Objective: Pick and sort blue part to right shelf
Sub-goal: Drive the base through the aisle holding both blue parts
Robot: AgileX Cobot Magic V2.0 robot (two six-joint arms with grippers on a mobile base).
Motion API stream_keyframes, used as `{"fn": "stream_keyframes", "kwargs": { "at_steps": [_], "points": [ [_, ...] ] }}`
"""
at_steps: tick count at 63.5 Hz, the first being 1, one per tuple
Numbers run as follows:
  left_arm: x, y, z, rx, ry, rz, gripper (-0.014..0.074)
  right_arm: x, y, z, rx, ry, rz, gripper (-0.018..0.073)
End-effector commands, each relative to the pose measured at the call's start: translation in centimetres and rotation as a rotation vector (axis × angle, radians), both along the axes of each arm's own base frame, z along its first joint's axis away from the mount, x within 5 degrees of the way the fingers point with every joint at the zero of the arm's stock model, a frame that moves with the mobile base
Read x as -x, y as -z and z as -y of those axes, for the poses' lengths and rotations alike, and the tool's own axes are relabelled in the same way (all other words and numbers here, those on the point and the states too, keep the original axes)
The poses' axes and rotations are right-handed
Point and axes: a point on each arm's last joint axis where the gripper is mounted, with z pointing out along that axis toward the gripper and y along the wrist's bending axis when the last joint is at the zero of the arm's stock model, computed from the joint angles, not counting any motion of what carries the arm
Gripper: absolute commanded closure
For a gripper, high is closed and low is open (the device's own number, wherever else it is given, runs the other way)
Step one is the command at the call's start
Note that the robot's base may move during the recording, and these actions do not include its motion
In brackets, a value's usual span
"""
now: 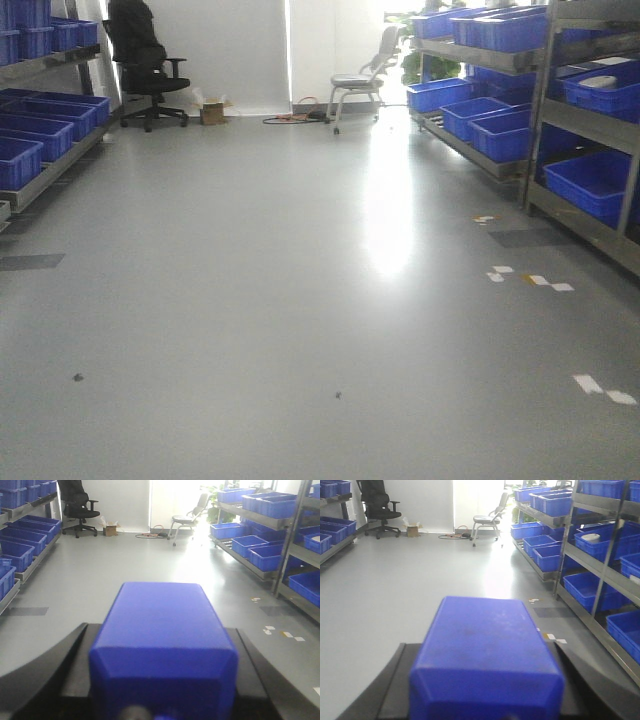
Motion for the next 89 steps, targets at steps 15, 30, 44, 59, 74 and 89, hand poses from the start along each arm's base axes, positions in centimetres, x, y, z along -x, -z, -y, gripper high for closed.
{"fn": "stream_keyframes", "kwargs": {
  "at_steps": [15,30,44,59,74,89],
  "points": [
    [0.09,-1.66,0.02,0.015,0.003,0.106,0.0244,0.11,-1.77,-0.02,0.017,0.001,0.111,0.0148],
    [0.09,-1.66,0.02,0.015,0.003,0.106,0.0244,0.11,-1.77,-0.02,0.017,0.001,0.111,0.0148],
    [0.09,-1.66,0.02,0.015,0.003,0.106,0.0244,0.11,-1.77,-0.02,0.017,0.001,0.111,0.0148],
    [0.09,-1.66,0.02,0.015,0.003,0.106,0.0244,0.11,-1.77,-0.02,0.017,0.001,0.111,0.0148],
    [0.09,-1.66,0.02,0.015,0.003,0.106,0.0244,0.11,-1.77,-0.02,0.017,0.001,0.111,0.0148],
    [0.09,-1.66,0.02,0.015,0.003,0.106,0.0244,0.11,-1.77,-0.02,0.017,0.001,0.111,0.0148]
  ]
}}
